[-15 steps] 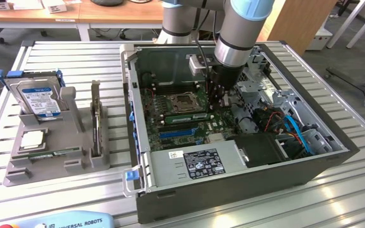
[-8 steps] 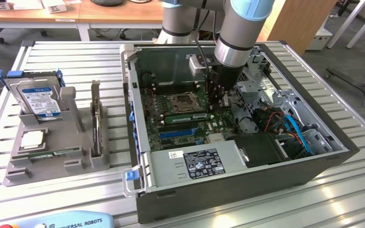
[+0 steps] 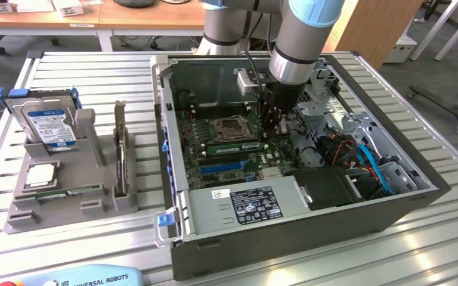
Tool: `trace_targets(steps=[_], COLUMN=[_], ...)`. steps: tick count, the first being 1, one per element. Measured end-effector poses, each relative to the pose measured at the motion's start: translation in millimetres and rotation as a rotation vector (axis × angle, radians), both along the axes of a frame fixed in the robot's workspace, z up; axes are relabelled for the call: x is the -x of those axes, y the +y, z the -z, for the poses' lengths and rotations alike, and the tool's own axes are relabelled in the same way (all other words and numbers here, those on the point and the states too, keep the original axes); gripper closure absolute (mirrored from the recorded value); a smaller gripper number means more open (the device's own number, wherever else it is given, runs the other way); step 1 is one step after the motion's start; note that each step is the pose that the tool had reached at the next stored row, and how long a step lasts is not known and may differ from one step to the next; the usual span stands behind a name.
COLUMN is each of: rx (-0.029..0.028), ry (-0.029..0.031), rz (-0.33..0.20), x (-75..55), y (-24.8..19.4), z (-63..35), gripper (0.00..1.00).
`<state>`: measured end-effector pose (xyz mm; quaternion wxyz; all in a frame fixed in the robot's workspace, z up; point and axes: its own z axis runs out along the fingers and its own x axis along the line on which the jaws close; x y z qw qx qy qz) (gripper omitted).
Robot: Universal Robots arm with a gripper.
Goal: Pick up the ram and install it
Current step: 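Press down the ram until it locks into place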
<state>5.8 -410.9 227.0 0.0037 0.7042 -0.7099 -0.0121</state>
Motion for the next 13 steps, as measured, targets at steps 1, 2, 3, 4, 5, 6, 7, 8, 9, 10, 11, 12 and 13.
trace_targets(steps=[1, 2, 3, 4, 5, 6, 7, 8, 9, 10, 11, 12, 13], rx=[0.0001, 0.0002, 0.0003, 0.0002, 0.0002, 0.0000, -0.0002, 0.0000, 0.0002, 0.0001, 0.0002, 0.0003, 0.0001], ry=[0.0000, 0.0000, 0.0001, 0.0001, 0.0000, 0.0000, -0.0001, 0.0000, 0.0000, 0.0000, 0.0000, 0.0000, 0.0000], rz=[0.000, 0.000, 0.000, 0.000, 0.000, 0.000, 0.000, 0.000, 0.000, 0.000, 0.000, 0.000, 0.000], x=[0.0, 0.0, 0.0, 0.0, 0.0, 0.0, 0.0, 0.0, 0.0, 0.0, 0.0, 0.0, 0.0], y=[0.0, 0.0, 0.0, 0.0, 0.0, 0.0, 0.0, 0.0, 0.0, 0.0, 0.0, 0.0, 0.0], z=[0.0, 0.0, 0.0, 0.0, 0.0, 0.3, 0.7, 0.7, 0.7, 0.7, 0.7, 0.9, 1.2], gripper=[0.90, 0.90, 0.90, 0.90, 0.90, 0.90, 0.90, 0.90, 0.90, 0.90, 0.90, 0.90, 0.90])
